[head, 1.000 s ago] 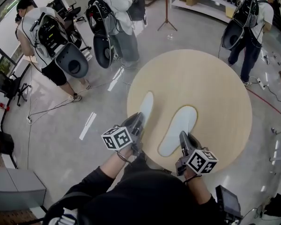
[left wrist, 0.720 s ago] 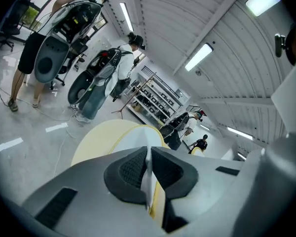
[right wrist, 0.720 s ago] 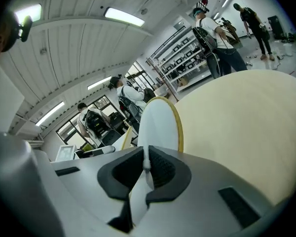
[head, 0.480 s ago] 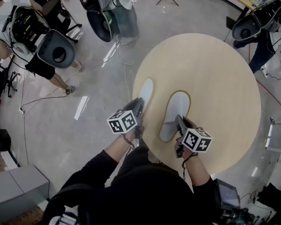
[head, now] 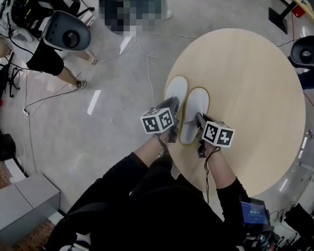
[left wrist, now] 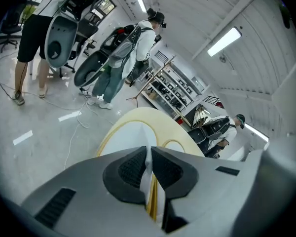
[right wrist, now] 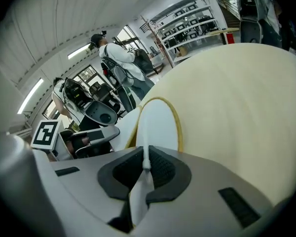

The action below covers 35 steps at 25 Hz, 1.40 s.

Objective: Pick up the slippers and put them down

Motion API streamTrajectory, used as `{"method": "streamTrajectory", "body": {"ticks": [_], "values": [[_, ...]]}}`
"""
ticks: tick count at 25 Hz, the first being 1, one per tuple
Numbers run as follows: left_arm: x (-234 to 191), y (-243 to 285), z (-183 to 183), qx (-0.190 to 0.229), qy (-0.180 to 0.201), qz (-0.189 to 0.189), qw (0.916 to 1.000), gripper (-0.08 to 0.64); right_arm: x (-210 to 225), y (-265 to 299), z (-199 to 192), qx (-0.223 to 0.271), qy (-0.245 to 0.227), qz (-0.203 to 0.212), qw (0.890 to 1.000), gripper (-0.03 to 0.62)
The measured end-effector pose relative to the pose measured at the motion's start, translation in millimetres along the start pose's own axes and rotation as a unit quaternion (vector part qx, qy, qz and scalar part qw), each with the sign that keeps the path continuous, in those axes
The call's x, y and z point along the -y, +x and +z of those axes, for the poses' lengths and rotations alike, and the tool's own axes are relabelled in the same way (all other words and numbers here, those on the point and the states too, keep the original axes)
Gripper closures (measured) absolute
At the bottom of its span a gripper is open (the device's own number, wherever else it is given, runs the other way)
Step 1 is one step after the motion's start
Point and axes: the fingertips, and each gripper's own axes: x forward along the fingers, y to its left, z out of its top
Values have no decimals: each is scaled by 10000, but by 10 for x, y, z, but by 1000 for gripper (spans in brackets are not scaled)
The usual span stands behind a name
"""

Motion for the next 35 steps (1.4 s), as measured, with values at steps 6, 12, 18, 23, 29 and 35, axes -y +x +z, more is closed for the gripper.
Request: {"method": "streamTrajectory", "body": {"ticks": [6, 12, 18, 23, 29, 35], "values": [[8, 90, -206, -246, 32, -110, 9996, 528, 147, 128, -109, -115, -126, -367, 9992, 560], [-64, 688, 161, -569, 197, -149, 9981, 514, 331, 643, 542, -88, -147, -524, 9985, 558], [-188, 1060, 222, -751, 611, -106, 9953, 340, 505, 989, 757, -55, -250, -579, 9980, 492], [-36, 703, 429, -571, 721, 71, 9957, 327, 367, 631, 831, 104, -297, -723, 9969, 373], [322, 156, 633, -211, 747, -276, 9966, 327, 188, 159, 893, 623, -105, -545, 9965, 374], [1306, -457, 367, -182, 594, -1273, 9899, 328, -110, -666, 845, 1223, 294, 39, 9921, 376]]}}
